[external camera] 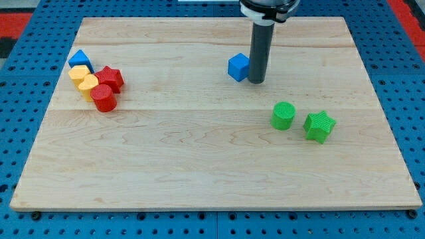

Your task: Push the blue cube towards the red blocks

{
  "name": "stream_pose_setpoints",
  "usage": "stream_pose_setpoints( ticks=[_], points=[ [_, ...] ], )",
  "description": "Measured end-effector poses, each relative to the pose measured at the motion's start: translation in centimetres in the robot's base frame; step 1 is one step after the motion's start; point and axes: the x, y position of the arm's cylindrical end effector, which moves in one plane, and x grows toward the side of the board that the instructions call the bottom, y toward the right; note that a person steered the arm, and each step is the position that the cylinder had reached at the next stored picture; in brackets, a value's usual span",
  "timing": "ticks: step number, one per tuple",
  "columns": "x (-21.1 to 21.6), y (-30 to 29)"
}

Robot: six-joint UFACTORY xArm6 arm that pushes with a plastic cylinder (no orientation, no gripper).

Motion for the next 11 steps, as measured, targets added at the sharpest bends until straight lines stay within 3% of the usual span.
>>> stream_pose_setpoints(
  ticks=[1, 2, 4, 8, 10, 11],
  points=[
    [-3.2, 0.4],
    [-4.3, -4.2],
    [-1.3, -8.5],
    [2.8, -5.8],
    [6.3, -11.3],
    [5.2, -13.7]
  ],
)
